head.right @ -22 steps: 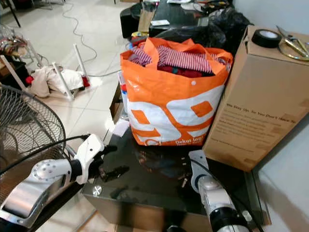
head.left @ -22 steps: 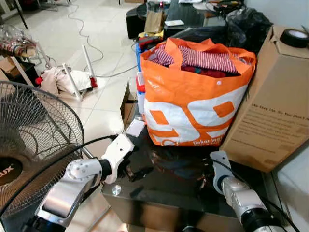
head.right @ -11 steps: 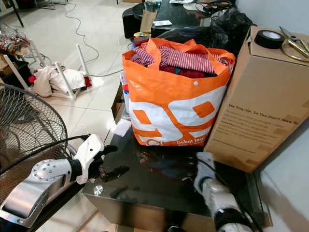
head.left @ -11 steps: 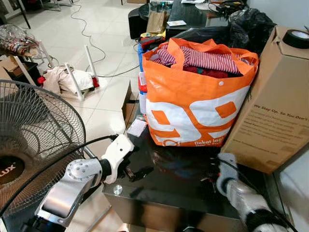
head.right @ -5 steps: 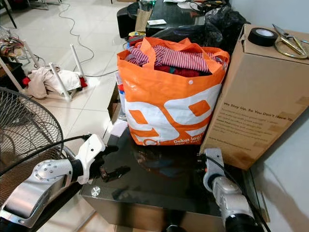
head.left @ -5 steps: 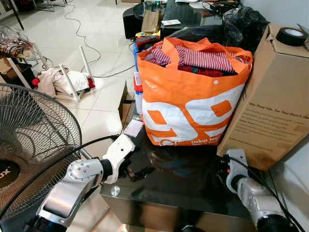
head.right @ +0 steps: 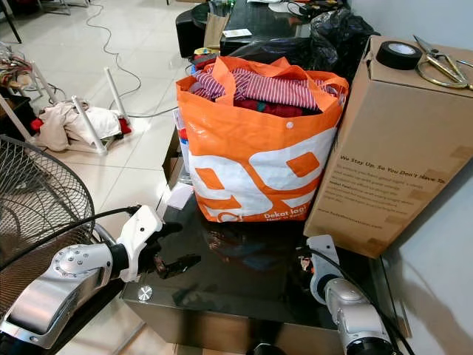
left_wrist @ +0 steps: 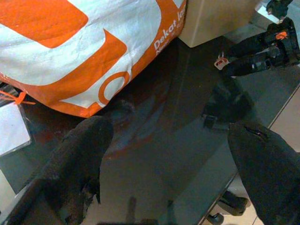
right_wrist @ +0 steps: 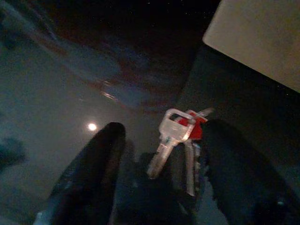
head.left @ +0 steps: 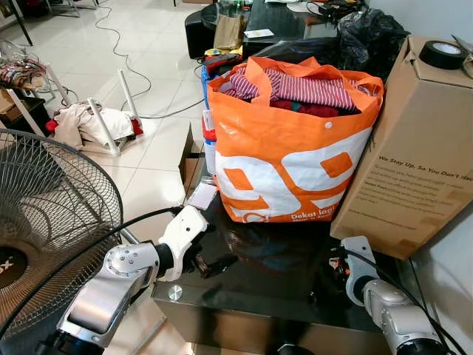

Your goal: Hang keys on a hook

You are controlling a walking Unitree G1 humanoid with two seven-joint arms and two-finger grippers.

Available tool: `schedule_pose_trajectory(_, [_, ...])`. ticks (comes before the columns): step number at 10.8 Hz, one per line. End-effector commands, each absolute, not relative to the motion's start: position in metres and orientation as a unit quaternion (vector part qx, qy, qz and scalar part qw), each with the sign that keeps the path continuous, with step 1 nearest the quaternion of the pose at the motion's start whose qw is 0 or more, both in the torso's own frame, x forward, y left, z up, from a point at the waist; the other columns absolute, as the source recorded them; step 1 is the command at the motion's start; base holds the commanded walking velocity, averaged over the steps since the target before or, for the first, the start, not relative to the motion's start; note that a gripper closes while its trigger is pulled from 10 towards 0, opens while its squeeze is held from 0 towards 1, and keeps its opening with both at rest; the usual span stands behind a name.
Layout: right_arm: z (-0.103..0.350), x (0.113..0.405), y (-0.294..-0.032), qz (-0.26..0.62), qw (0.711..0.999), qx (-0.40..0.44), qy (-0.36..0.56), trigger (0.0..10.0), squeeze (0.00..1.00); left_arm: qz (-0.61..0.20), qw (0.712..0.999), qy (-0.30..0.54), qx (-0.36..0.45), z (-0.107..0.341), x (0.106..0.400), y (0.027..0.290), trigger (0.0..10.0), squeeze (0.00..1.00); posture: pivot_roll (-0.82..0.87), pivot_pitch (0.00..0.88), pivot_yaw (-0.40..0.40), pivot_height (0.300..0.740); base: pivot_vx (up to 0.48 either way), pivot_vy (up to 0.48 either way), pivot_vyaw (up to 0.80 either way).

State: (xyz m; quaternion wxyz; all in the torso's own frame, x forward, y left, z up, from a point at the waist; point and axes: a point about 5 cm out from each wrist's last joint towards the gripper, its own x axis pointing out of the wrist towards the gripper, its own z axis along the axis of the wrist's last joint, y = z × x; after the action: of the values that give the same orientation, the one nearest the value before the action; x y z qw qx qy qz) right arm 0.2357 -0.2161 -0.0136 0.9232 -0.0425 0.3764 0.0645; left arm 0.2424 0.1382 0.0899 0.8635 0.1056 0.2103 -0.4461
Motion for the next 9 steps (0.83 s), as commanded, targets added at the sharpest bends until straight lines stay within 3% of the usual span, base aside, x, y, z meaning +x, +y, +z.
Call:
schedule_pose_trajectory(1, [-0.010,0.240,-0.219,0.056,0.924,-0.055,0.375,10.0,0.00,-0.446,0.864,0.208,0.110,0.090,0.244,0.138,10.0,0.00,-0.07,0.000,0.013,0.740,0.000,0.000,0.00])
schedule_pose_trajectory(4, [-0.011,0.250,-0.214,0.023,0.926,-0.055,0.373,10.0,0.00,-0.444,0.864,0.208,0.111,0.090,0.245,0.139,10.0,0.00,-0.07,0.000,0.011,0.740,0.000,0.000,0.00])
schedule_pose_trajectory(5, [-0.013,0.252,-0.211,0.016,0.926,-0.047,0.375,5.4,0.00,-0.444,0.865,0.208,0.111,0.090,0.245,0.139,10.0,0.00,-0.07,0.000,0.010,0.740,0.000,0.000,0.00])
schedule_pose_trajectory(7, [-0.016,0.253,-0.207,0.018,0.925,-0.042,0.378,0.0,0.00,-0.444,0.864,0.208,0.113,0.090,0.245,0.139,10.0,0.00,-0.06,0.000,0.010,0.740,0.000,0.000,0.00])
schedule_pose_trajectory(9, [-0.023,0.249,-0.209,0.005,0.918,-0.062,0.392,0.0,0.00,-0.446,0.863,0.208,0.115,0.090,0.244,0.139,10.0,0.00,-0.06,0.000,0.012,0.740,0.000,0.000,0.00])
